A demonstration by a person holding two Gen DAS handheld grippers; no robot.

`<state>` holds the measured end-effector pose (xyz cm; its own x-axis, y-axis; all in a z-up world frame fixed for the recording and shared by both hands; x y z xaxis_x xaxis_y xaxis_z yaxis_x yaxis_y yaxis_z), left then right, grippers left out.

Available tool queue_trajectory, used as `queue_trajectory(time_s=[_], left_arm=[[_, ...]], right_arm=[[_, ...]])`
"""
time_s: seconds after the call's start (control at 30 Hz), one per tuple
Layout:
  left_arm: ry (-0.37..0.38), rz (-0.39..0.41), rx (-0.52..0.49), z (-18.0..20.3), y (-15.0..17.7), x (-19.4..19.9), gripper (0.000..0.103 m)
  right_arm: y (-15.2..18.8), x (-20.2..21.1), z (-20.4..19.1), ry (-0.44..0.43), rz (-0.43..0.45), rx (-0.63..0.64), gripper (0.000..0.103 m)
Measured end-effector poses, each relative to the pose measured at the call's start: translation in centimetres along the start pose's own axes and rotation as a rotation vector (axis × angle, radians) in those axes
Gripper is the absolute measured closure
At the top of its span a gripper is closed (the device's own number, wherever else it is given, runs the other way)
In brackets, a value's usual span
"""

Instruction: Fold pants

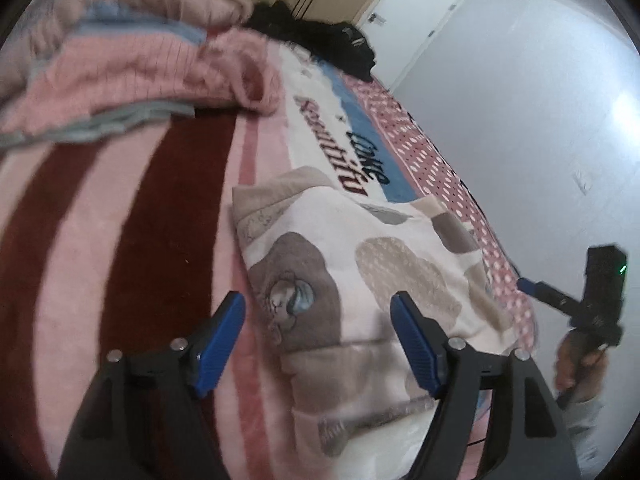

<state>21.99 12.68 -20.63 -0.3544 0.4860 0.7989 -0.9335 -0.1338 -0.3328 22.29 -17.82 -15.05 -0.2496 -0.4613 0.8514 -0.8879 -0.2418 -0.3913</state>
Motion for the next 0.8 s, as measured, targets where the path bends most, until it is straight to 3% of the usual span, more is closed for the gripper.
queue_trajectory(time_s=[0.07,0.13,0.23,0.37,0.47,0.5,0.63,0.7,0.73,0.8], left_arm=[[0.034,-0.039,0.031,-0.7,-0.5,-1.1,0.031],[0.078,-0.069,0.072,-1.5,-1.0,-2.2,0.031],[0.145,-0.103,0.119,-2.3,-1.0,-3.5,0.029],[0.212,-0.121,0.105,-1.9,-0.7,-3.6,0.028],[0.264,-0.138,0.102,-0.9,-0.5,-4.2,0.033],[0.276,-0.143,0.097,-0.5,-0.3,-4.5,0.045],[0.255,-0.146,0.091,0.4,-0.4,-5.1,0.065],[0.249,-0.122,0.072,0.4,-0.7,-4.3,0.078],[0.244,-0.112,0.067,0.3,-0.8,-3.7,0.078],[0.212,-0.079,0.053,-0.3,-1.4,-1.7,0.08]], right_arm=[[-0.8,-0.7,1.1,0.022,-0.019,-0.017,0.027],[-1.3,-2.4,1.6,-0.01,-0.051,-0.04,0.017],[-1.6,-6.1,1.7,-0.077,-0.133,-0.062,0.016],[-1.2,-9.2,1.4,0.0,-0.176,-0.02,0.01],[-0.9,-10.0,1.9,-0.024,-0.182,-0.04,0.01],[-0.8,-10.0,2.0,-0.035,-0.178,-0.042,0.014],[-0.4,-9.4,1.1,-0.111,-0.193,-0.043,0.064],[-0.5,-8.9,0.3,-0.094,-0.176,-0.032,0.077],[-0.8,-8.6,-0.3,-0.08,-0.159,-0.026,0.084],[-1.4,-7.9,-1.9,-0.075,-0.126,-0.01,0.088]])
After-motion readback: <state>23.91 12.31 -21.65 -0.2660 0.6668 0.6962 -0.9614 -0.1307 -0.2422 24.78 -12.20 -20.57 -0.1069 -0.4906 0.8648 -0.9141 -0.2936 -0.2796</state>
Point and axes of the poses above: each gripper's, at about its wrist camera, not at the fingertips, and x roughly against the way its jaws point, z to its right, y to its underside, the point moved 7 cm from there along -x, roughly the way its jaws point, and after that the axes turned 15 degrees about -z, right-handed, at the moved point
